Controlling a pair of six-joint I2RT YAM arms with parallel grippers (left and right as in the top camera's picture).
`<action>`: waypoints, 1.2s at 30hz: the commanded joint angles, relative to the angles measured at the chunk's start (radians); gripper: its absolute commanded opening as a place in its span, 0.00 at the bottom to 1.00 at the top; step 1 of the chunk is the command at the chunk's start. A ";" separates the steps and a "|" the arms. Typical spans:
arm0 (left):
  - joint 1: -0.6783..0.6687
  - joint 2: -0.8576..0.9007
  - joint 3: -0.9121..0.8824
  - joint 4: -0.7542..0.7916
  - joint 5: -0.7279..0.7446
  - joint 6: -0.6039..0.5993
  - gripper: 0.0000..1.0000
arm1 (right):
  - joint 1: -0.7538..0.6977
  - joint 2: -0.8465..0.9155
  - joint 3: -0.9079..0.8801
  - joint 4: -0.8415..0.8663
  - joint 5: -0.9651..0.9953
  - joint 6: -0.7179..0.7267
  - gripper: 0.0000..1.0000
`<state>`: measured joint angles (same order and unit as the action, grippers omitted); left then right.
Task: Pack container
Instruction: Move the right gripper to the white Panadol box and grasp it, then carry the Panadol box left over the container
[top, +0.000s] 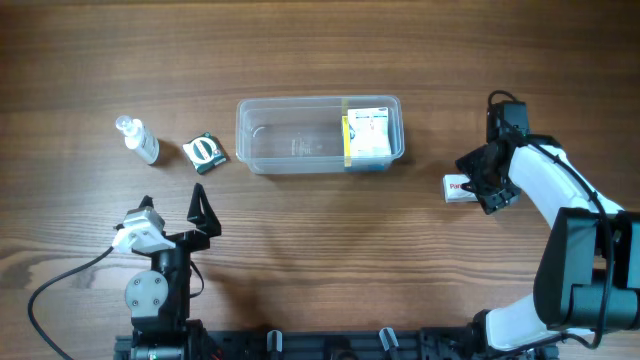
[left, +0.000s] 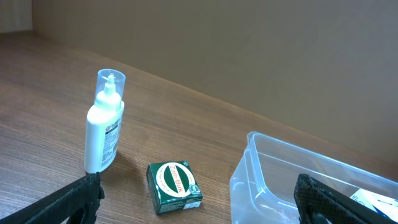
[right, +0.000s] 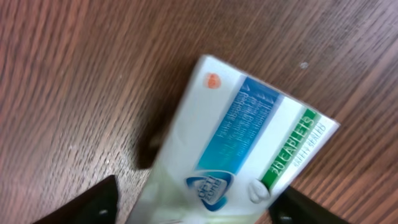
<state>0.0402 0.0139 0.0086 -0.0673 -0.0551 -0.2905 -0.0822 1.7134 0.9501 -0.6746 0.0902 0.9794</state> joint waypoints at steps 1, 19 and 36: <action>-0.005 -0.007 -0.003 -0.001 -0.006 0.017 1.00 | -0.002 0.014 -0.010 0.002 -0.018 -0.143 0.57; -0.005 -0.007 -0.003 -0.001 -0.006 0.017 1.00 | -0.002 -0.006 0.055 0.118 -0.116 -0.719 0.49; -0.005 -0.007 -0.003 -0.001 -0.006 0.017 1.00 | 0.146 -0.173 0.414 0.097 -0.257 -1.015 0.49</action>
<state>0.0402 0.0139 0.0086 -0.0673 -0.0551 -0.2905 -0.0219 1.5532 1.3037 -0.5900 -0.1474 0.0887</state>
